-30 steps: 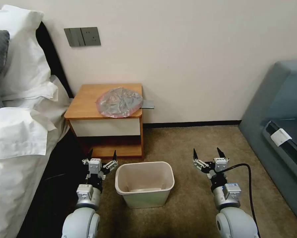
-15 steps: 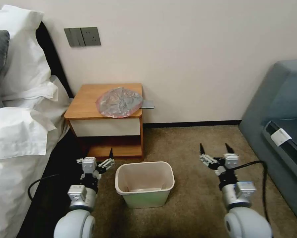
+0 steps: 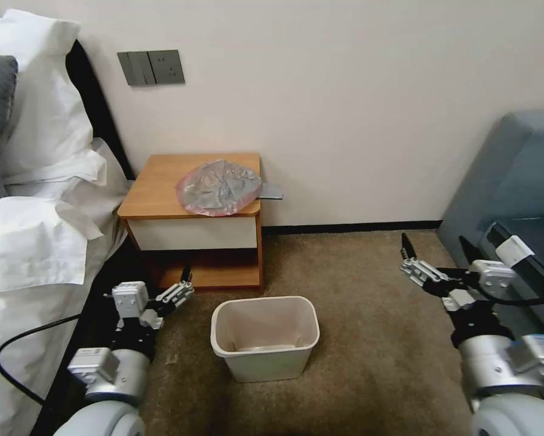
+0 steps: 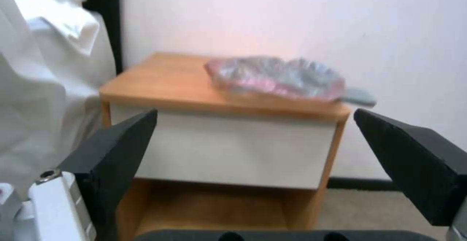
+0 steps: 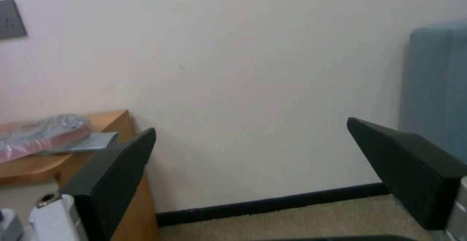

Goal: Pick up the garbage bag from the table and place it over the trash can.

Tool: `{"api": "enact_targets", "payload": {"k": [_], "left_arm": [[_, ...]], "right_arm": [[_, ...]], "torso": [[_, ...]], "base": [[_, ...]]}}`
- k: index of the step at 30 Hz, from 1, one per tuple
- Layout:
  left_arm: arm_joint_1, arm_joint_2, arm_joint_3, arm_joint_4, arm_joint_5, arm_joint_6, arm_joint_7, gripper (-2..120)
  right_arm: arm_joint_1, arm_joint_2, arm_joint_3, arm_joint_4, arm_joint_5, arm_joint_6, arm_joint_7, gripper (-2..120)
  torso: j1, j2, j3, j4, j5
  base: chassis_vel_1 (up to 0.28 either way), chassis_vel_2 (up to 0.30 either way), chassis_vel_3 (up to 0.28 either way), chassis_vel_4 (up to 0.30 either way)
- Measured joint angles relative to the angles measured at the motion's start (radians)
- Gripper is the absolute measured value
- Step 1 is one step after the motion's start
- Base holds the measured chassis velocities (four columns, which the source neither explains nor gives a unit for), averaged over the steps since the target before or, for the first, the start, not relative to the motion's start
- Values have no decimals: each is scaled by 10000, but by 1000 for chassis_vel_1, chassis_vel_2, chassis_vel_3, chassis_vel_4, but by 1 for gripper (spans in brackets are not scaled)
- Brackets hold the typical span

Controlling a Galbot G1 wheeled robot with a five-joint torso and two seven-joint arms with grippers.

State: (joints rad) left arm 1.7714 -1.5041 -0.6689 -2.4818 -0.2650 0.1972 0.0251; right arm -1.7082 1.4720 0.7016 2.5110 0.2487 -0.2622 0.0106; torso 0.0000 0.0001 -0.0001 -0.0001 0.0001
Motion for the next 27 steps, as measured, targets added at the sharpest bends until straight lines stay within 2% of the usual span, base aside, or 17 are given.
{"api": "enact_targets", "payload": {"k": [5, 17, 22, 26, 27], "left_arm": [[418, -10, -219, -263, -488, 372, 49, 100], [533, -53, -178, -244, -731, 378, -17, 100], [554, -66, -145, -222, -788, 333, -61, 100], [559, -71, -144, -210, -808, 332, -62, 100], [559, -71, -144, -210, -808, 332, -62, 100]], "right_arm": [[5, -20, -7, -14, 4, 1, -19, 100], [87, -33, -47, -65, 283, 40, 63, 100], [463, -258, -221, -188, 1309, 6, 427, 100], [884, -562, -433, -444, 3073, -227, 792, 100], [884, -562, -433, -444, 3073, -227, 792, 100]], "torso": [[0, 0, 0, 2, -1], [1, -1, 1, 0, -1], [1, 0, 0, 1, -1], [0, -1, 1, 0, 0], [0, -1, 1, 0, 0]], "base": [[0, 0, 0, 0], [0, 0, 0, 0], [0, 0, 0, 0], [0, 0, 0, 0], [0, 0, 0, 0]]}}
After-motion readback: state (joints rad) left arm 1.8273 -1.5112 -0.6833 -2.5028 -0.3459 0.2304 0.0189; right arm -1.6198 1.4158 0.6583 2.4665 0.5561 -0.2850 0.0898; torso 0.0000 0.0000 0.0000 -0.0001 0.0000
